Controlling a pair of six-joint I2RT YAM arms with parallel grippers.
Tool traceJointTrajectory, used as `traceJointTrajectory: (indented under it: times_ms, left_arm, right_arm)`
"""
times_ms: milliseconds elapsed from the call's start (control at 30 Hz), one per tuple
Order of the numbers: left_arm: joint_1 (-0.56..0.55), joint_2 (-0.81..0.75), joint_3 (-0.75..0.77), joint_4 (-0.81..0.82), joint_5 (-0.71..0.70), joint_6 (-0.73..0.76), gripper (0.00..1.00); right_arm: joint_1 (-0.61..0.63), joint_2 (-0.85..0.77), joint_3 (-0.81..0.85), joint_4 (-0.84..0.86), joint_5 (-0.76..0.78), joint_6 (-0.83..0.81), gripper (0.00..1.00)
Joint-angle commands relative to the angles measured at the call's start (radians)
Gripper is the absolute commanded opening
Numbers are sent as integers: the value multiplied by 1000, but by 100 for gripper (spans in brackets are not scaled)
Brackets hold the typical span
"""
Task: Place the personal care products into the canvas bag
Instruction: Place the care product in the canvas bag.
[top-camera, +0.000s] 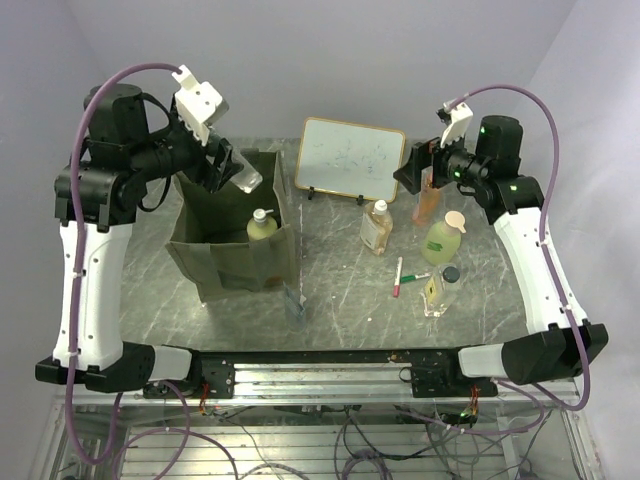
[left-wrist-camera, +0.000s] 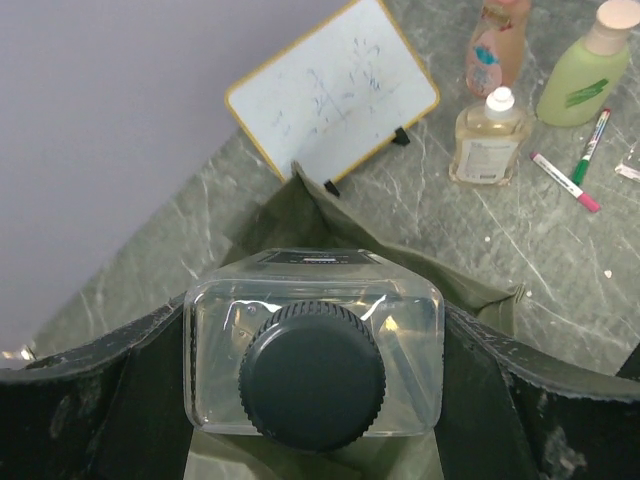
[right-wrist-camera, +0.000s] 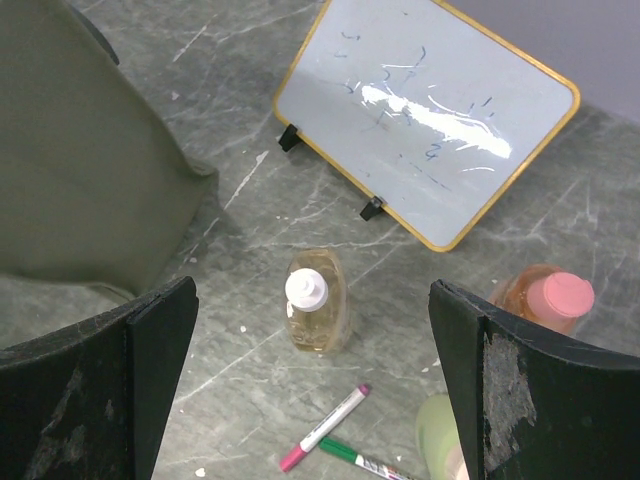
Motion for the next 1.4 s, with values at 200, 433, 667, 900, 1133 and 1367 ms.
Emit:
traceJointTrajectory:
  times_ms: [200,433,667,900,1133,1367]
  left_arm:
    - [-1,-71,-170,126,-285,-199,7]
    - [-34,-91,-300,173,-391,-331,7]
    - [-84,-80,-390,214,-505,-447,7]
    - [-133,-45,-448,263,-635,-533,7]
    - [-188,16,-460,288,-814,-623,7]
    - [-188,47,-499,295,-869,-735,7]
  right_arm:
    - [25,-18,-28,35,2,7,100]
    - [25,-48,-62,34,27,0,100]
    - [25,-64,-78,38,41,-5,100]
    - [23,-84,-90,40,59,-21,100]
    - [23,-104,-94,30,74,-34,100]
    - [14,-129,-122,34,82,-40,100]
